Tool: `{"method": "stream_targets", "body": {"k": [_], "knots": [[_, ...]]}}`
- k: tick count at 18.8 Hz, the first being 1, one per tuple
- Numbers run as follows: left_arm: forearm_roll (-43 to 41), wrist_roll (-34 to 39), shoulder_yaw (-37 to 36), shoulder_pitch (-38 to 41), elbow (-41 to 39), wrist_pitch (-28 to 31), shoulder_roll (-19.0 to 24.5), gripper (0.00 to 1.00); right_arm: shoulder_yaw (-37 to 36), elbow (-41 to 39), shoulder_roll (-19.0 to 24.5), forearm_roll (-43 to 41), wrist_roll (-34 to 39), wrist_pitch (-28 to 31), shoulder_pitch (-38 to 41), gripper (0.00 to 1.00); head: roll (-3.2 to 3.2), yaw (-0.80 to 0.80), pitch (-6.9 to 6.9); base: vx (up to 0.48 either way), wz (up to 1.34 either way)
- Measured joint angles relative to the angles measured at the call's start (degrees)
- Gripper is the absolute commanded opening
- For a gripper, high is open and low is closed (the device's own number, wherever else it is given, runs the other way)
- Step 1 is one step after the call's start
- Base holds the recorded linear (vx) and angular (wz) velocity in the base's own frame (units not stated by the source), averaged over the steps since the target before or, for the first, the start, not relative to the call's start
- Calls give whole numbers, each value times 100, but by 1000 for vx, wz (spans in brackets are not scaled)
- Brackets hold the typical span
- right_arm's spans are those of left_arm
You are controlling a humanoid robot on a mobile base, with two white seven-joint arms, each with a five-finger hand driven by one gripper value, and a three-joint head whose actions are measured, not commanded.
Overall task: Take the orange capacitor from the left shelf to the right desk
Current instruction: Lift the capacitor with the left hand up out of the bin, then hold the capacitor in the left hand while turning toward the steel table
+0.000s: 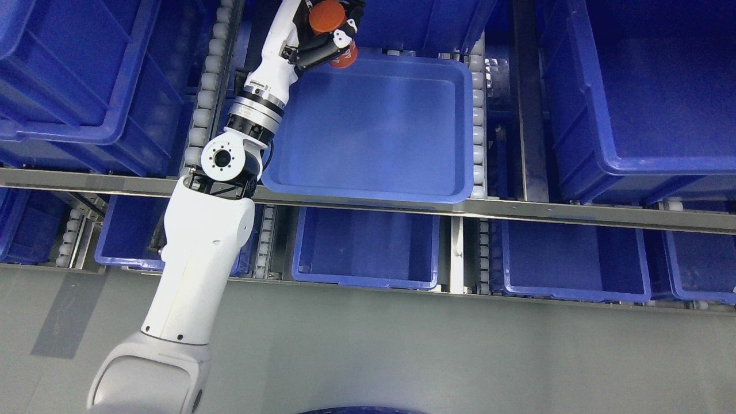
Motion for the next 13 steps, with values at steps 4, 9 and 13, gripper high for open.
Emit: {"method": "stream_targets", "body": {"k": [4,9,13], "knots": [[17,0,58,18,-357,-112,0,1,0,0,0,0,0,-2,0,100,0,0,0,-26,-43],[27,0,82,33,-709,-159,0,1,0,0,0,0,0,-30,0,100,0,0,0,-129,-159],[30,0,92,37,-922,-164,0,1,0,0,0,0,0,-12,0,100,0,0,0,-173,-479]]}}
